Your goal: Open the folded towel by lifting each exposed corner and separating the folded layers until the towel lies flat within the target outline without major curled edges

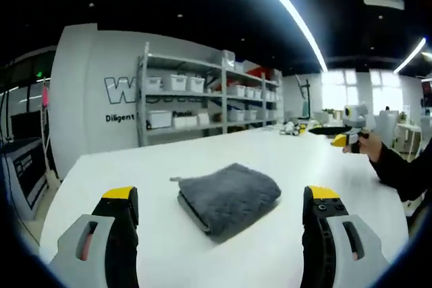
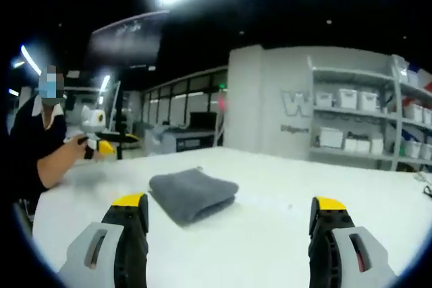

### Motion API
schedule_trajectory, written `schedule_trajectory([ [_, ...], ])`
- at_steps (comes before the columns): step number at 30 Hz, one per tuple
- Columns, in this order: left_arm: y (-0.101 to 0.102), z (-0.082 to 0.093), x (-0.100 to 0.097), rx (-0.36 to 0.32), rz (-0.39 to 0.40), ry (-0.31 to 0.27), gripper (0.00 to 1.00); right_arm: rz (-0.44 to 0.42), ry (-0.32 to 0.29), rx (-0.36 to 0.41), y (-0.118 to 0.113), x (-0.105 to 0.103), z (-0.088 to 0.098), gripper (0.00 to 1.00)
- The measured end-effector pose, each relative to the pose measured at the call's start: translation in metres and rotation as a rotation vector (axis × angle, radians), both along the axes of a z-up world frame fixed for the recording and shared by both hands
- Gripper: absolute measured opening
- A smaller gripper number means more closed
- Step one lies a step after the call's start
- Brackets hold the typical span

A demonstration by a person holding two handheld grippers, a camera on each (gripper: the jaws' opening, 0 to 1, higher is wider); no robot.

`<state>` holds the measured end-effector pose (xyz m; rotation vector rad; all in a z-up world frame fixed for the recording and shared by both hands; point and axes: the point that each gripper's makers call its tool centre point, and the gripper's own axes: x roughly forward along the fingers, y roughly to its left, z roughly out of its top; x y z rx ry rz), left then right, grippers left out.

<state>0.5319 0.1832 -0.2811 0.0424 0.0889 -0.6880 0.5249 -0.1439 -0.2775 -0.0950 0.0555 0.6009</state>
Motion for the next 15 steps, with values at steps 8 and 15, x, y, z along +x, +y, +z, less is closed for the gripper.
schedule_trajectory([
  [8,0.004,-0.003,0.008,0.017,0.000,0.012,1.00,0.003,-0.009,-0.012,0.003,-0.001,0.002,1.00],
  [15,0.002,-0.005,0.013,0.017,0.001,0.017,1.00,0.003,-0.009,-0.007,0.005,0.000,0.001,1.00],
])
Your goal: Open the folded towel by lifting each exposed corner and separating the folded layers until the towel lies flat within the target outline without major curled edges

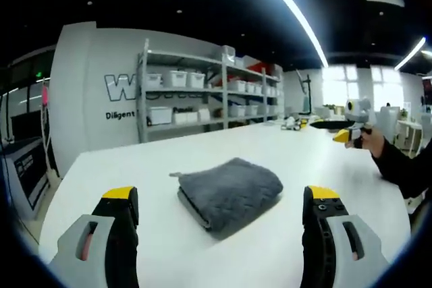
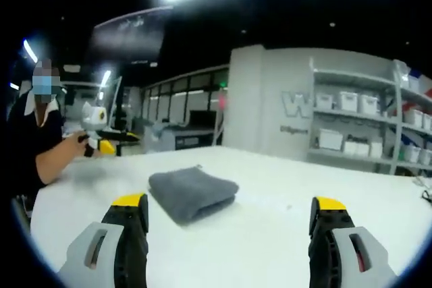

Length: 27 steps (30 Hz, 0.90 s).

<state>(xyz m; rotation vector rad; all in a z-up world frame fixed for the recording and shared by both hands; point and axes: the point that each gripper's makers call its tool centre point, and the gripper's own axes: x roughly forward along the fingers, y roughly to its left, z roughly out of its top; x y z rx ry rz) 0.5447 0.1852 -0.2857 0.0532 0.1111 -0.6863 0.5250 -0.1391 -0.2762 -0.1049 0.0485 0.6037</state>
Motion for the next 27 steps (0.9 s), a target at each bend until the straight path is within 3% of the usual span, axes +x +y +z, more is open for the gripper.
schedule_trajectory([
  [12,-0.010,-0.009,-0.002,0.019,0.005,0.008,1.00,-0.007,-0.002,-0.005,-0.001,0.002,-0.002,0.99],
  [27,0.000,-0.016,0.011,0.026,0.030,0.029,1.00,0.002,0.012,-0.041,0.006,0.002,-0.012,1.00],
])
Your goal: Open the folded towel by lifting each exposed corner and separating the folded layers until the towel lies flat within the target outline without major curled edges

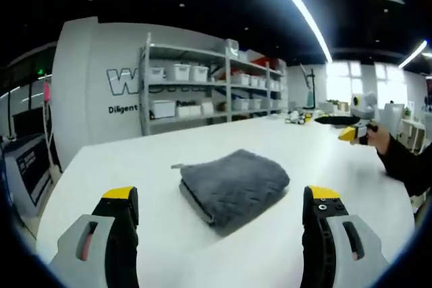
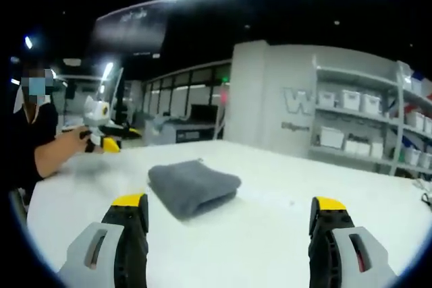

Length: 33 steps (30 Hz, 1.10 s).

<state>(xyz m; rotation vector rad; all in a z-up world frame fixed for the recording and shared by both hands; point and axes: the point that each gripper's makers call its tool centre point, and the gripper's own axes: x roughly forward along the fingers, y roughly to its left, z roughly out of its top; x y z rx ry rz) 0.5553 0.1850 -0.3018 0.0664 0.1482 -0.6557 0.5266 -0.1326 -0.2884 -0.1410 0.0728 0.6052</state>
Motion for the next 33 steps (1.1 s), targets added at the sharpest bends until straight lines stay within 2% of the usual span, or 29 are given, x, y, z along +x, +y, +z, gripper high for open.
schedule_trajectory([
  [6,0.000,0.001,0.000,-0.008,0.004,-0.001,1.00,-0.004,-0.017,0.017,-0.001,0.000,0.006,0.99],
  [12,-0.003,-0.006,0.003,0.004,0.010,0.007,1.00,-0.010,0.002,0.011,0.003,0.006,-0.005,0.99],
  [14,0.001,-0.005,0.006,0.003,0.038,-0.002,1.00,-0.014,-0.002,0.005,0.002,0.006,-0.005,0.99],
  [17,0.002,0.000,0.009,-0.009,0.020,-0.020,1.00,-0.019,-0.011,0.021,0.000,0.005,-0.002,0.99],
  [19,0.007,0.003,0.014,-0.017,0.011,0.008,1.00,-0.024,-0.008,0.039,-0.002,0.007,0.000,0.99],
  [22,0.014,0.006,0.019,-0.012,0.021,0.016,1.00,-0.034,-0.001,0.033,-0.004,0.014,-0.001,0.99],
  [29,0.007,0.001,0.015,0.010,-0.005,0.017,1.00,-0.037,0.023,0.030,-0.009,0.027,-0.001,0.99],
  [31,0.005,0.002,0.023,-0.017,-0.015,0.024,1.00,-0.049,0.024,0.039,-0.011,0.034,0.003,0.99],
  [33,0.005,-0.004,0.037,-0.036,-0.012,0.068,1.00,-0.048,0.022,0.037,-0.010,0.044,0.009,0.99],
])
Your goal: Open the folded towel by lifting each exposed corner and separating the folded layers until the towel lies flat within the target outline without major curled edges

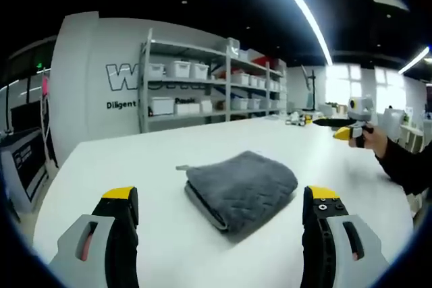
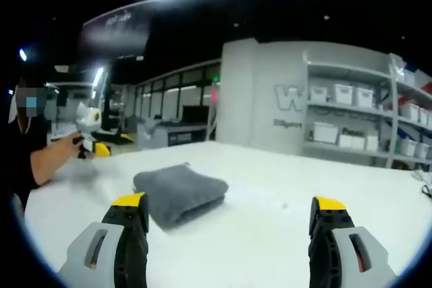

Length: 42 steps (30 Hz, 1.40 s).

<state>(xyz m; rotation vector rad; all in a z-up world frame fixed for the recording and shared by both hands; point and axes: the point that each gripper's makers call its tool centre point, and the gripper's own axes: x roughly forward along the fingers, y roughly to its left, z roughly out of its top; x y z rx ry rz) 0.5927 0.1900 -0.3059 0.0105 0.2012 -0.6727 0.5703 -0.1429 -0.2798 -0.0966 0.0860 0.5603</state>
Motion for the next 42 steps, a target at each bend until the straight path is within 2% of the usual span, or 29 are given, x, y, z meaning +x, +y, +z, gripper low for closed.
schedule_trajectory([
  [2,-0.002,-0.003,0.008,0.021,-0.004,-0.005,1.00,0.007,-0.015,-0.028,0.003,0.007,0.004,0.99],
  [5,-0.013,-0.010,0.004,0.046,-0.056,0.004,1.00,0.019,-0.018,-0.050,0.008,0.020,0.003,0.99],
  [9,-0.007,-0.007,0.020,0.012,-0.025,0.000,1.00,0.037,0.002,-0.070,0.016,0.029,-0.012,0.99],
  [11,-0.004,-0.009,0.022,0.005,-0.016,-0.013,1.00,0.037,-0.011,-0.046,0.017,0.030,-0.018,0.99],
  [12,0.002,-0.014,0.023,0.046,-0.029,-0.004,1.00,0.036,-0.003,-0.041,0.017,0.033,-0.026,0.99],
  [14,0.006,-0.017,0.025,0.062,-0.019,-0.009,1.00,0.050,0.029,-0.075,0.017,0.035,-0.040,0.99],
  [20,0.001,-0.025,0.036,0.049,-0.045,0.024,0.99,0.067,0.034,-0.061,0.025,0.035,-0.043,0.99],
  [26,-0.009,-0.035,0.028,0.071,-0.073,0.045,0.99,0.091,0.042,-0.061,0.037,0.033,-0.047,0.96],
  [33,-0.016,-0.041,0.022,0.057,-0.107,0.066,0.88,0.113,0.038,-0.054,0.049,0.033,-0.045,0.94],
  [42,-0.028,-0.052,0.018,0.075,-0.144,0.082,0.85,0.169,0.065,-0.069,0.078,0.032,-0.062,0.89],
])
